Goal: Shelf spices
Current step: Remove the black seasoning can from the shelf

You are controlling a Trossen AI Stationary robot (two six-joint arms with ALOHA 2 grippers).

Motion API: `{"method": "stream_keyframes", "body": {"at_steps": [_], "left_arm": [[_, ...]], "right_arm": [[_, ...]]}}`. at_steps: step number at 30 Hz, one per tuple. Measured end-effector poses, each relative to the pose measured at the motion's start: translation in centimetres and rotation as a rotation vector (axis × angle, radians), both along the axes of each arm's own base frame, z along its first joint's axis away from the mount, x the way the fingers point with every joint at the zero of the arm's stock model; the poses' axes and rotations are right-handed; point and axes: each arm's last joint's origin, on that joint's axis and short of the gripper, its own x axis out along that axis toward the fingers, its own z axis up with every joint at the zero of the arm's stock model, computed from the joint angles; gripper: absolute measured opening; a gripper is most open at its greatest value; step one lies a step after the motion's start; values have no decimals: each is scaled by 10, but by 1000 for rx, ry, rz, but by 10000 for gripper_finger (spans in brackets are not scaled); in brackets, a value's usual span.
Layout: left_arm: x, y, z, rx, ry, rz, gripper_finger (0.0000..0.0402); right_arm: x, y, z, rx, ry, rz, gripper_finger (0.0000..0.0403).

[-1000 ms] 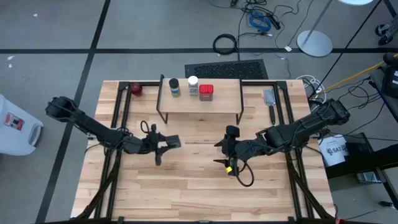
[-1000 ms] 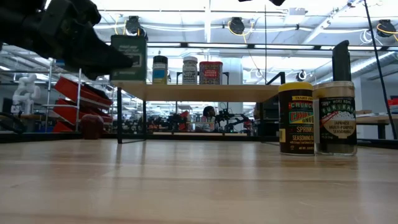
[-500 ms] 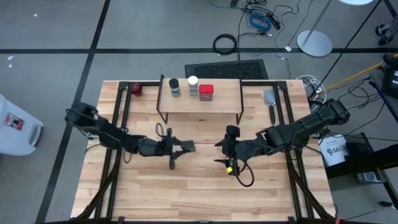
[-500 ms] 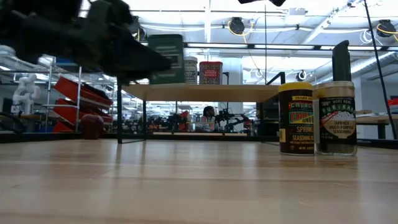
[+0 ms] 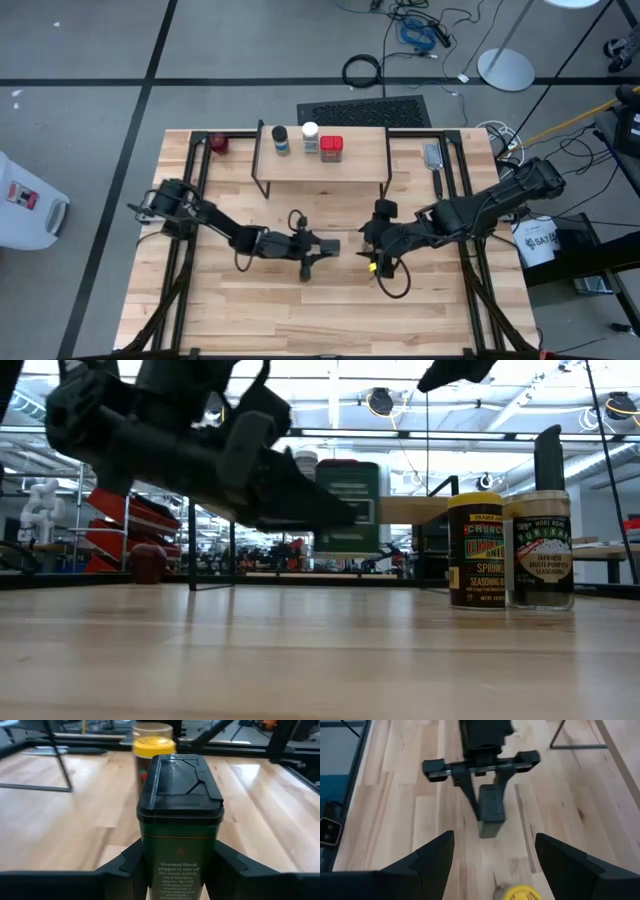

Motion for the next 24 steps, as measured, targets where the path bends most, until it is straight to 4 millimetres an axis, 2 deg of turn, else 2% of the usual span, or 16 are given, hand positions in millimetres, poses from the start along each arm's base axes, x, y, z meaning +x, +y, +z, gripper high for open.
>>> {"method": "stream_keyframes", "body": {"at_steps": [8, 12, 24], "left_arm": [[26, -6, -15, -15, 18, -10, 151], [25, -5, -25, 7, 81, -8, 151], [26, 13, -29, 8, 160, 42, 151]], "right_arm": [[-2, -1, 0, -3, 16, -9, 267], [-3, 0, -1, -5, 22, -6, 267], [-3, 0, -1, -3, 26, -4, 267]]}}
